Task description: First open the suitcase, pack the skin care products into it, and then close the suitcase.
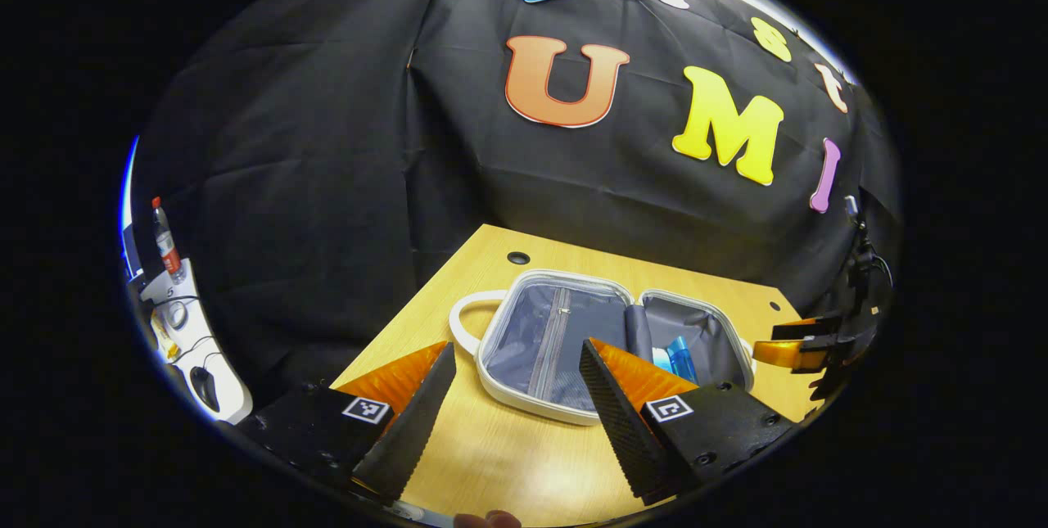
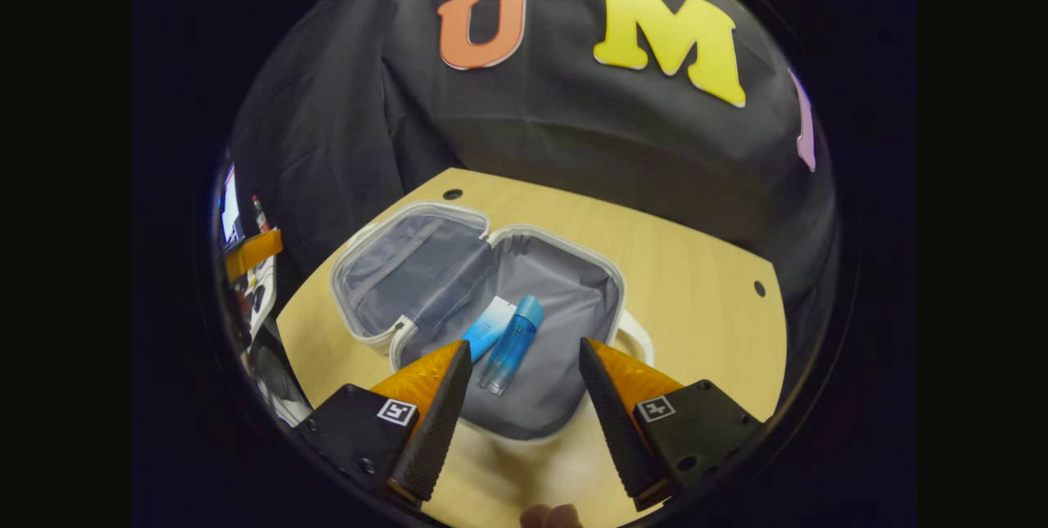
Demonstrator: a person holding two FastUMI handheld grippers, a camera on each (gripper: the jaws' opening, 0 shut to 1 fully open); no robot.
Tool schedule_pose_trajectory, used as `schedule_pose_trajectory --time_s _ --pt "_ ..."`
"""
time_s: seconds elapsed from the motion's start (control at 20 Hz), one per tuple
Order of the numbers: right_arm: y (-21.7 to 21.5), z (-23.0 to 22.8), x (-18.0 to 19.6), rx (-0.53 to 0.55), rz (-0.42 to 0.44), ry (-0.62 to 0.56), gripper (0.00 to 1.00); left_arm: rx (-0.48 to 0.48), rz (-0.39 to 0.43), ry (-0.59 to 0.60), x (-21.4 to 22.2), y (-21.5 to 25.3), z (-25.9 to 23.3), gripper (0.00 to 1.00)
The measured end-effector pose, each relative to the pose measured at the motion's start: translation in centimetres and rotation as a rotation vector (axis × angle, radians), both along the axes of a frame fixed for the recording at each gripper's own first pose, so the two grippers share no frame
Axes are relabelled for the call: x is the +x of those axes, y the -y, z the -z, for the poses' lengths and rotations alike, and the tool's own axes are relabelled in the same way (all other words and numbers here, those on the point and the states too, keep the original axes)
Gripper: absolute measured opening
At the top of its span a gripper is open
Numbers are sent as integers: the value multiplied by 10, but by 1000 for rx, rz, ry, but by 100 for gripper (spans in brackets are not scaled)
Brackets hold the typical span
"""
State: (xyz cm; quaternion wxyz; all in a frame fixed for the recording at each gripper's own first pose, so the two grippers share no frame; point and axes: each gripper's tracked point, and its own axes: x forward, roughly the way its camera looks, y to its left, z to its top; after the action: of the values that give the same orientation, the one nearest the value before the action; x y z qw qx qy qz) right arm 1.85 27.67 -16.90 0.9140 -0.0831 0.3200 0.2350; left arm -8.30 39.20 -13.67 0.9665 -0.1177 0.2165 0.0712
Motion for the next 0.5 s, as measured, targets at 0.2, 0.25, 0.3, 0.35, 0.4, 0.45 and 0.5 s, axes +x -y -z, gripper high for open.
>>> schedule_pose_trajectory --time_s 0.2,0.25,0.3,0.35,0.4,0.45,0.5 --pt "4 -25 -28 86 -32 -5 79 -102 73 -21 17 -23 29 98" --pt "7 -31 -31 106 -29 -2 79 -138 78 -27 23 -30 39 98" --pt "12 -36 -32 117 -26 6 79 -179 75 -36 28 -34 50 98" --pt "17 -41 -33 117 -14 15 79 -232 70 -38 37 -36 61 98" --pt "23 -44 -33 110 -2 28 79 -290 68 -37 44 -37 70 98" --pt "29 -47 -34 92 7 42 77 -356 70 -37 50 -42 78 98" --pt "32 -49 -35 75 8 60 79 -424 69 -38 60 -48 86 98"
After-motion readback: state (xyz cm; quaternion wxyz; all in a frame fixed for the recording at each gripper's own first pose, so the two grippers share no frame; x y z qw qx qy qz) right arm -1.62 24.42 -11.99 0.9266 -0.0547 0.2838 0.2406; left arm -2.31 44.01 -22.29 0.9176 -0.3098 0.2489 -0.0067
